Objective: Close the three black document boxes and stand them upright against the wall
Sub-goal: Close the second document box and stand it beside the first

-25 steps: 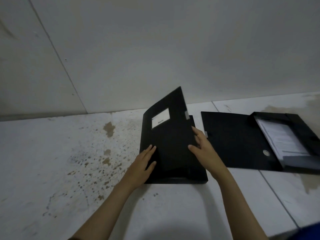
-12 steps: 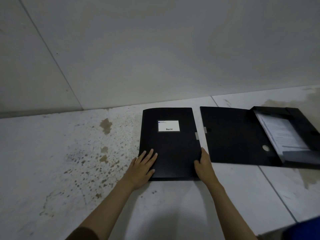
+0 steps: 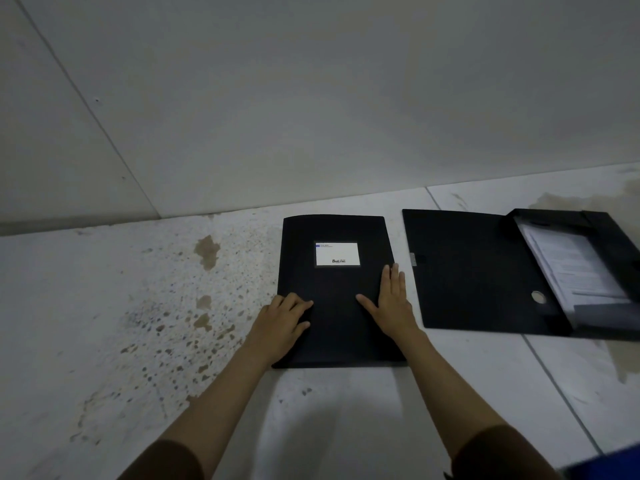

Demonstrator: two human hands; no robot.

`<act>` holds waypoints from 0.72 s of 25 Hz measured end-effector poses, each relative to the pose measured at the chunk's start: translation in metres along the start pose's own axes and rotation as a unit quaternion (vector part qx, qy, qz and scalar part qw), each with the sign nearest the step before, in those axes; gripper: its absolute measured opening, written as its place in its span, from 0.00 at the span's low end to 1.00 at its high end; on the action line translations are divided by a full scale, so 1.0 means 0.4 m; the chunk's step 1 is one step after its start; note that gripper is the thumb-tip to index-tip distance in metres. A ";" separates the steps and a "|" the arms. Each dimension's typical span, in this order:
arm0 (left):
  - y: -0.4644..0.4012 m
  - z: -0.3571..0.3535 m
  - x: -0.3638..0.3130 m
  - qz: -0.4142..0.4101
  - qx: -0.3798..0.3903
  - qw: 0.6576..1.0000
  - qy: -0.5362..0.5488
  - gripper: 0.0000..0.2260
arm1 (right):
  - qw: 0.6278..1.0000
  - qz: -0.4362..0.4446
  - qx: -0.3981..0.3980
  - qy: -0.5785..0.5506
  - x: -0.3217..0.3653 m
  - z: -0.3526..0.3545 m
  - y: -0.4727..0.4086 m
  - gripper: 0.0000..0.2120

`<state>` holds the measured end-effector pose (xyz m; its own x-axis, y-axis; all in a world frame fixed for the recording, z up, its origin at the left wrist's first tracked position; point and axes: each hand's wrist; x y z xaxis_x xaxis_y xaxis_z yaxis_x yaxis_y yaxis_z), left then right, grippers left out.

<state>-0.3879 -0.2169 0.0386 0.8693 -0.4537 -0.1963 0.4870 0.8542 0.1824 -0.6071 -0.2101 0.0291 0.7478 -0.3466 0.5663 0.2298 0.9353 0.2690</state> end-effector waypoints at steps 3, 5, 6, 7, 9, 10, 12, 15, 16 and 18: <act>-0.022 -0.007 -0.002 0.007 -0.007 1.000 -0.018 0.25 | 1.000 0.001 -0.007 0.004 -0.007 -0.003 -0.003 0.44; -0.040 -0.013 0.005 0.026 0.004 0.999 -0.020 0.30 | 1.000 0.001 -0.010 0.007 -0.010 -0.005 -0.006 0.44; -0.046 -0.017 0.010 0.038 0.013 0.999 -0.012 0.33 | 1.000 0.000 -0.011 0.010 -0.011 -0.005 -0.007 0.44; -0.050 -0.022 0.013 0.045 0.023 0.999 -0.005 0.36 | 1.000 0.000 -0.012 0.015 -0.013 -0.005 -0.008 0.44; -0.054 -0.036 0.022 0.048 0.039 0.998 -0.001 0.39 | 0.999 -0.002 -0.014 0.040 -0.016 -0.005 -0.010 0.44; -0.054 -0.038 0.025 0.052 0.042 0.998 0.006 0.39 | 0.998 -0.003 -0.011 0.054 -0.016 -0.004 -0.013 0.44; -0.057 -0.037 0.030 0.063 0.045 0.996 0.035 0.34 | 0.998 -0.011 0.002 0.066 -0.012 0.002 -0.020 0.44; -0.052 -0.023 0.006 0.077 0.034 0.986 0.143 0.27 | 0.999 -0.018 0.025 0.019 -0.006 0.007 -0.020 0.44; -0.044 -0.022 -0.008 0.102 0.012 0.976 0.193 0.28 | 0.999 -0.022 0.029 -0.011 -0.005 0.008 -0.018 0.44; -0.025 -0.016 -0.028 0.191 -0.035 0.929 0.317 0.33 | 0.997 -0.034 0.021 -0.063 -0.007 0.004 -0.010 0.45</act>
<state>-0.4030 -0.2189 0.0327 0.7424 0.1068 -0.6613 0.1282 0.9463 0.2967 -0.6110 -0.2128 0.0275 0.6462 -0.4182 0.6383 0.2493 0.9063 0.3414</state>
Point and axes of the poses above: each hand's wrist, its own y-axis away from the middle knuckle, its own z-axis out of the back of the hand, x = y × z, and after that the axes turned 7 degrees about -y, right-handed
